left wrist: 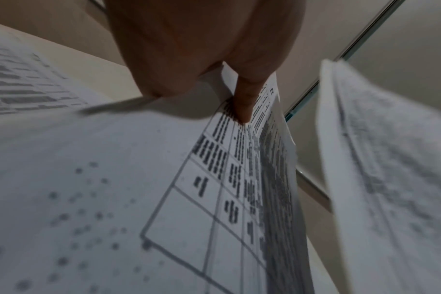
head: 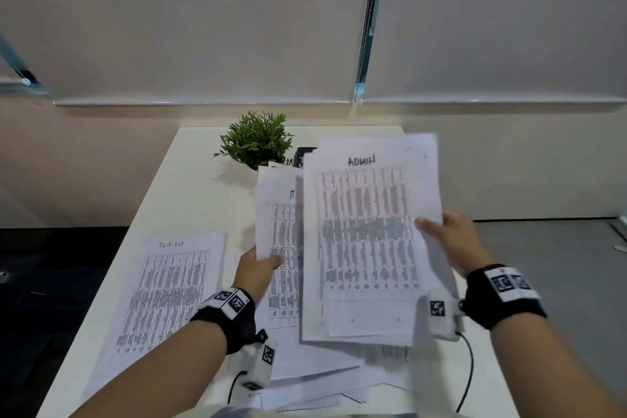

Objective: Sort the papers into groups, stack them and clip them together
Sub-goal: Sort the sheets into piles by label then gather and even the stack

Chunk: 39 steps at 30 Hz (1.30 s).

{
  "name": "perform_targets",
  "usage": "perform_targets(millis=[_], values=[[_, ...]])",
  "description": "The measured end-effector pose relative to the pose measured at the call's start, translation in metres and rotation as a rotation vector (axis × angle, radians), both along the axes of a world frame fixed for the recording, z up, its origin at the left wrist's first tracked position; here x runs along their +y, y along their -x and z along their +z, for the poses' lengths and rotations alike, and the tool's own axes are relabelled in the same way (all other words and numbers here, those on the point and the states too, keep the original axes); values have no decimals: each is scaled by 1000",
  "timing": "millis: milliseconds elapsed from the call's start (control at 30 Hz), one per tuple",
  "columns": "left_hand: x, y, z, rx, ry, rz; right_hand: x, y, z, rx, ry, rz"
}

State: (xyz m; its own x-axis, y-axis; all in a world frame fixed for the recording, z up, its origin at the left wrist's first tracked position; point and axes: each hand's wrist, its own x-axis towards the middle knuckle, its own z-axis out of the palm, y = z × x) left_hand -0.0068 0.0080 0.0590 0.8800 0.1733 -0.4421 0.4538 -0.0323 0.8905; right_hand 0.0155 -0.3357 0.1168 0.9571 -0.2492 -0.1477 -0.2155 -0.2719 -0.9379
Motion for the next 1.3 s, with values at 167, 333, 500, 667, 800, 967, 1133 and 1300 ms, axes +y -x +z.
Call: perform_targets(millis=[167,333,500,667,800,967,1133,1300], values=[[-16,-1,11,3,104,-54,36,15,-45,177,-157,83],[-24,4,26,119,94,-24,63,20,-56,282,-253,95],[-25,9,34,-98,12,-84,79,10,-49,216,-166,125],[-14,-5,42,-155,-30,-26,85,4,-25,-8,-77,137],[-6,-2,49,-212,-5,-28,87,12,-16,-58,-175,164],[-5,9,50,-229,14,-102,92,20,-13,-119,-248,242],[-9,0,44,-190,45,0,99,15,-13,-117,-312,220],[-7,-12,57,-195,41,51,92,6,-30,13,-274,219]])
